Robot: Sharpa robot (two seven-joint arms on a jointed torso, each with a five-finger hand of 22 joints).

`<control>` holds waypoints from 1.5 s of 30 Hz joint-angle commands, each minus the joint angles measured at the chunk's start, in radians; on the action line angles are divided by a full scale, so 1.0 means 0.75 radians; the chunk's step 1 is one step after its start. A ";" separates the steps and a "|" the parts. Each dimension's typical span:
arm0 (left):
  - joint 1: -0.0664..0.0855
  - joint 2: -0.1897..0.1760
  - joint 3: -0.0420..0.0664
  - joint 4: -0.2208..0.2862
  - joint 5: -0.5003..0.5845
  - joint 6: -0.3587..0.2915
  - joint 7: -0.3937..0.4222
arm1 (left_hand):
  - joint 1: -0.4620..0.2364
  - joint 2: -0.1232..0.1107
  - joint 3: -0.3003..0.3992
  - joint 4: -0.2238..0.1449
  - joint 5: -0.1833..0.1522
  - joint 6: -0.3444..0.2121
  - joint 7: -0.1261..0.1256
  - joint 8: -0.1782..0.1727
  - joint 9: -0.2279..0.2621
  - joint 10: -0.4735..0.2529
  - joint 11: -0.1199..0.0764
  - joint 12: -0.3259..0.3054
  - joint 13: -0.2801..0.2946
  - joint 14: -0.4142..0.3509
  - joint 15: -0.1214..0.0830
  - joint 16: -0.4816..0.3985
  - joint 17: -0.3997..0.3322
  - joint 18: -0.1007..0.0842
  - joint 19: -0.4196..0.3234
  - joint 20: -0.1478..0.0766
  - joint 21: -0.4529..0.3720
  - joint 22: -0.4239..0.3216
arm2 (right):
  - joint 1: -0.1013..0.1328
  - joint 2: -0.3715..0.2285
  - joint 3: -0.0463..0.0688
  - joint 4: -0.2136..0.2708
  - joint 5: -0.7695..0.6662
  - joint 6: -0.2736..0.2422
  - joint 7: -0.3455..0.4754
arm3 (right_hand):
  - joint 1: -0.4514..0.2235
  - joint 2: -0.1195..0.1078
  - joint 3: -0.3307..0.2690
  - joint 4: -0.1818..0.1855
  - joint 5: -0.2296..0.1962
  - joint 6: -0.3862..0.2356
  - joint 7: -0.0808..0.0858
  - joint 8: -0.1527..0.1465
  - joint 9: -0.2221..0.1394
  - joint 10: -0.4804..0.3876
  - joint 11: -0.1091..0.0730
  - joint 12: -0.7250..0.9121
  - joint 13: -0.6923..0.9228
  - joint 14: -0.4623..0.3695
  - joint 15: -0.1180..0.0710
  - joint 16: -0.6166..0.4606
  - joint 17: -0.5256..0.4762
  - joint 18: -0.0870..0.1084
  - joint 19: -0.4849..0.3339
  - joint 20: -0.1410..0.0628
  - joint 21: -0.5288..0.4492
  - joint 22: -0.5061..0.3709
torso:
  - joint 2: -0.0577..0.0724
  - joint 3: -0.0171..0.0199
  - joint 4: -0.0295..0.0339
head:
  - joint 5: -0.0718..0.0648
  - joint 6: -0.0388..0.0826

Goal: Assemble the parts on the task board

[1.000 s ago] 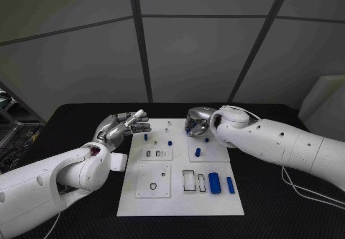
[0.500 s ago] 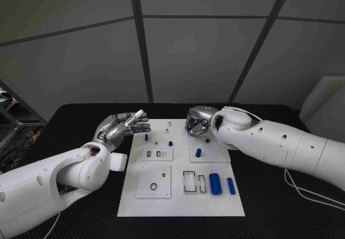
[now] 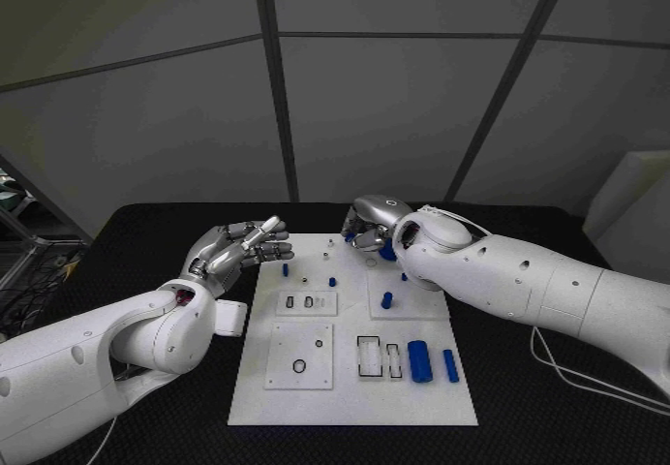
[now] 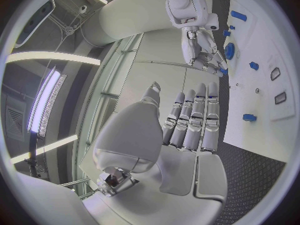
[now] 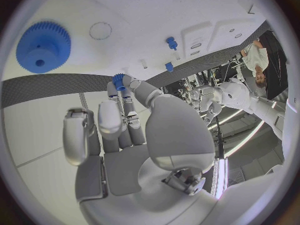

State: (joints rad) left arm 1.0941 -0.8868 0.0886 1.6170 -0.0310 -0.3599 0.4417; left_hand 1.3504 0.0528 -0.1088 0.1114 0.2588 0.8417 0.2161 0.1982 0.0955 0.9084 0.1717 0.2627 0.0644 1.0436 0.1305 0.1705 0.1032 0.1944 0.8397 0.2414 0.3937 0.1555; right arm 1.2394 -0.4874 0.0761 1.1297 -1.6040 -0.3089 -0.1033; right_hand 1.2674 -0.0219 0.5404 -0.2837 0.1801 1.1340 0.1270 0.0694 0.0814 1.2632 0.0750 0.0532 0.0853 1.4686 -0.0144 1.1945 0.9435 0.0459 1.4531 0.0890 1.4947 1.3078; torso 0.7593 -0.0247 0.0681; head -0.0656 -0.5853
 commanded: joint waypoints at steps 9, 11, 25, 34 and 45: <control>0.009 0.012 0.002 0.001 -0.009 0.020 0.004 | 0.000 0.001 -0.004 -0.003 -0.007 0.006 -0.001 -0.008 -0.001 0.008 0.003 -0.008 -0.002 0.005 0.005 -0.004 -0.002 -0.017 0.011 -0.002 0.000 -0.002 | 0.005 0.108 0.001 -0.119 0.045 -0.057 0.089 | -0.008 -0.021 0.019 0.003 -0.002 -0.008 0.007 -0.008 -0.001 0.015 -0.014 0.009 0.015 0.005 -0.002 0.007 -0.001 -0.007 0.006 0.007 0.004 0.090 | 0.009 -0.0022 0.0036 | 0.003 -0.001; 0.010 0.014 0.002 0.000 -0.009 0.020 0.003 | 0.000 0.001 -0.004 -0.003 -0.007 0.006 -0.001 -0.008 -0.001 0.008 0.003 -0.008 -0.002 0.005 0.005 -0.004 -0.002 -0.017 0.011 -0.002 0.000 -0.002 | 0.005 0.120 0.001 -0.133 0.046 -0.050 0.094 | -0.009 -0.022 0.021 0.003 -0.003 -0.009 0.007 -0.008 -0.002 0.013 -0.013 0.009 0.015 0.004 -0.002 0.007 -0.002 -0.007 0.005 0.007 0.003 0.089 | 0.008 -0.0014 0.0030 | 0.006 -0.005; 0.021 0.021 0.002 0.001 -0.009 0.020 0.001 | -0.002 0.001 -0.008 -0.004 -0.010 0.005 -0.002 -0.011 -0.003 0.008 0.004 -0.013 -0.002 0.005 0.006 -0.009 -0.002 -0.017 0.011 -0.001 -0.001 -0.004 | 0.005 0.167 0.000 -0.198 0.047 -0.001 0.101 | -0.017 -0.030 0.029 0.006 -0.011 -0.015 0.010 -0.009 -0.003 0.003 -0.011 0.008 0.013 0.002 0.000 0.008 -0.005 -0.005 0.001 0.009 0.001 0.084 | 0.012 -0.0035 0.0063 | 0.011 -0.009; 0.025 0.019 0.002 0.003 -0.009 0.021 0.000 | -0.002 0.001 -0.008 -0.004 -0.010 0.005 -0.002 -0.011 -0.003 0.008 0.004 -0.013 -0.002 0.005 0.006 -0.009 -0.002 -0.017 0.011 -0.001 -0.001 -0.004 | 0.005 0.178 0.000 -0.222 0.017 0.023 0.055 | -0.027 -0.040 0.035 0.009 -0.016 -0.020 0.011 -0.008 -0.003 -0.010 -0.008 0.008 0.011 0.001 0.003 0.009 -0.007 -0.004 -0.004 0.011 -0.001 0.077 | 0.014 -0.0032 0.0057 | 0.011 -0.008; 0.027 0.019 0.002 0.002 -0.009 0.024 -0.003 | -0.002 0.001 -0.009 -0.005 -0.011 0.005 -0.002 -0.013 -0.003 0.008 0.004 -0.015 -0.002 0.005 0.006 -0.011 -0.003 -0.017 0.012 -0.001 -0.001 -0.004 | 0.005 0.193 0.000 -0.241 -0.010 0.003 -0.001 | -0.053 -0.065 0.049 0.018 -0.020 -0.036 0.018 -0.009 -0.005 -0.055 0.002 0.007 0.003 -0.003 0.010 0.013 -0.010 -0.001 -0.014 0.018 -0.006 0.064 | 0.016 -0.0042 0.0051 | 0.011 -0.007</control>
State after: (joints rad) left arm 1.1123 -0.8727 0.0887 1.6170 -0.0312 -0.3557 0.4367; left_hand 1.3504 0.0528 -0.1115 0.1087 0.2550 0.8417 0.2161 0.1914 0.0946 0.9084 0.1717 0.2562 0.0644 1.0435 0.1305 0.1658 0.1024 0.1944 0.8397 0.2414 0.3937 0.1538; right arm 1.2427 -0.3438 0.0770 0.9533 -1.5932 -0.3071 -0.0759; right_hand 1.2287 -0.0605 0.5739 -0.2730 0.1693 1.1140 0.1391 0.0694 0.0787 1.2282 0.0767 0.0579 0.0923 1.4686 -0.0144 1.1987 0.9354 0.0462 1.4455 0.0965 1.4947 1.3075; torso 0.7703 -0.0275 0.0722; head -0.0567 -0.5913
